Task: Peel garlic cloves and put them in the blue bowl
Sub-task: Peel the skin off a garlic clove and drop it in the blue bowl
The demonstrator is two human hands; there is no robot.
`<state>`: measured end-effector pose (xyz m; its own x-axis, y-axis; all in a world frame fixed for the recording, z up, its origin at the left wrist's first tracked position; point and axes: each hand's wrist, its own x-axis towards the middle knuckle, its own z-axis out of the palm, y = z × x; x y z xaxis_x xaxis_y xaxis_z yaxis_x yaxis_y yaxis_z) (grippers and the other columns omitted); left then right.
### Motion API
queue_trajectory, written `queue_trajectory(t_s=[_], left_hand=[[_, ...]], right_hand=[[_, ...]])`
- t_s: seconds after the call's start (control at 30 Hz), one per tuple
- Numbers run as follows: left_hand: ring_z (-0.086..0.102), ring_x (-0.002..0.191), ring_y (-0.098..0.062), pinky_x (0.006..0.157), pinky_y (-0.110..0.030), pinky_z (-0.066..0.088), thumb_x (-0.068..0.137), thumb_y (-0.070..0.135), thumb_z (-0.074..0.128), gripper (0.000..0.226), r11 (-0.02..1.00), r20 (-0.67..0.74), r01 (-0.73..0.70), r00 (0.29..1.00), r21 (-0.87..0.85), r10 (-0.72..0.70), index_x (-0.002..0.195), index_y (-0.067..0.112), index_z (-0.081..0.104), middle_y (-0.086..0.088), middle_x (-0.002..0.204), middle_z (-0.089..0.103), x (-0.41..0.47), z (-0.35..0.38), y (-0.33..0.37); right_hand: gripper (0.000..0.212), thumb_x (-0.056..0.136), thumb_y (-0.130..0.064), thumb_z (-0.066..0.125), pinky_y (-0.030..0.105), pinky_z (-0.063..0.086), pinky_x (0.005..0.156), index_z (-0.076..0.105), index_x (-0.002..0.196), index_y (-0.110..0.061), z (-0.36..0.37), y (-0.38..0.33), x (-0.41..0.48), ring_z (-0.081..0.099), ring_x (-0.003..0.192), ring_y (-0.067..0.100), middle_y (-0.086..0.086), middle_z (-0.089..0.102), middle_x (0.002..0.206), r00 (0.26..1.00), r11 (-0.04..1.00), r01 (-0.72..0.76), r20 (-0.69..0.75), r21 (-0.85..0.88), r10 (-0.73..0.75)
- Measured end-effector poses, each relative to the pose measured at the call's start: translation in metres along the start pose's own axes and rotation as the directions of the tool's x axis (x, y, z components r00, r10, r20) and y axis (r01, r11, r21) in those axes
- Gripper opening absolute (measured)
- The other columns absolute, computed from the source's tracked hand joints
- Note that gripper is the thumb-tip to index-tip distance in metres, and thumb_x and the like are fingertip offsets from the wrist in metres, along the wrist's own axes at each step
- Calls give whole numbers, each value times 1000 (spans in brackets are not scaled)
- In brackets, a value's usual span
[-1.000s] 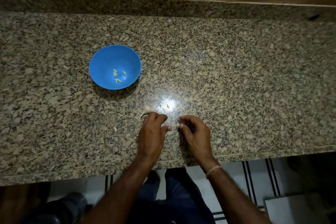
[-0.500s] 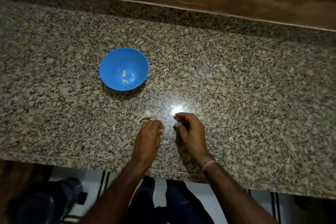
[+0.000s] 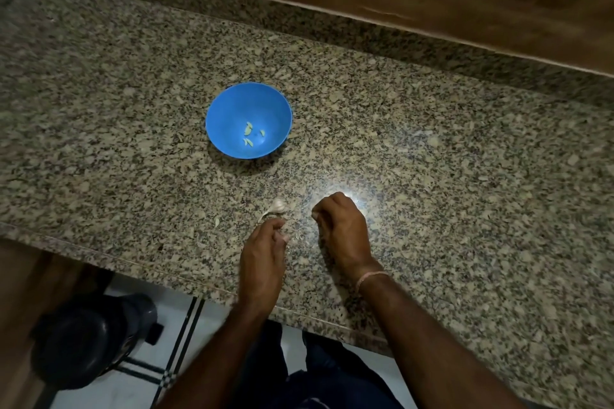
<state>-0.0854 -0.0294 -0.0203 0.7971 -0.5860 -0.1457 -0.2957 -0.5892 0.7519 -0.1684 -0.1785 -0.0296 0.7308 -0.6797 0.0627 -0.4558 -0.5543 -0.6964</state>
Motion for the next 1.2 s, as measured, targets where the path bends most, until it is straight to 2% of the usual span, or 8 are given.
queue_trajectory(t_s=[0.1,0.33,0.47,0.67,0.77,1.0,1.1,1.2], left_hand=[[66,97,-11,80,-23,56,104,12,57,32,998,24,-35,999,52,34,135,16,63,-1,116,67,3,7,1],[60,92,-15,77,-34,57,94,7,72,30,980,42,-108,994,167,102,122,15,68,0,106,68,7,16,9],[57,83,-13,68,-34,53,93,7,71,15,980,30,-71,997,188,66,99,21,67,6,93,61,8,14,17],[50,77,-11,60,-21,33,89,-5,69,23,934,52,-49,998,355,33,91,18,67,0,91,62,12,14,26],[52,72,-5,54,-13,32,91,-7,60,28,971,28,3,1000,238,-10,84,21,60,4,88,62,13,10,27],[62,78,0,58,-12,36,97,5,64,24,964,-96,260,959,-63,-265,82,23,62,11,82,67,-1,-15,13],[62,75,-3,58,-18,39,96,9,68,23,958,-99,277,954,-74,-284,81,24,62,10,80,68,-5,-18,8],[62,73,-4,60,-19,41,96,13,70,26,947,-89,308,945,-90,-316,78,28,60,12,78,67,-8,-21,3]], right_hand=[[16,95,-5,64,43,47,66,61,85,-17,-1,-1,2,48,80,17,-4,51,85,1000,999,3,25,-41,-2],[12,97,-6,64,40,48,67,65,90,-15,-7,7,-4,52,82,17,-2,54,88,999,999,19,50,26,-21],[9,99,-9,63,38,49,68,67,93,-14,-8,9,-5,54,84,16,-2,56,90,998,999,24,49,40,-26],[9,98,-8,63,39,50,70,67,94,-15,-11,8,-4,55,84,16,-2,57,91,998,998,29,60,61,-33],[9,98,-7,66,33,52,75,69,102,-14,-14,8,-6,58,88,13,-4,59,97,999,993,18,48,115,-23],[43,93,0,70,27,56,85,63,133,-13,6,-16,-16,57,106,18,-1,57,117,989,996,47,138,78,-57],[35,95,2,64,44,55,83,62,128,-12,16,-29,-12,54,107,26,5,55,118,982,995,94,162,40,-99],[26,98,-11,66,39,53,79,65,124,-12,11,-30,-19,51,107,20,1,57,117,959,977,211,193,4,-208]])
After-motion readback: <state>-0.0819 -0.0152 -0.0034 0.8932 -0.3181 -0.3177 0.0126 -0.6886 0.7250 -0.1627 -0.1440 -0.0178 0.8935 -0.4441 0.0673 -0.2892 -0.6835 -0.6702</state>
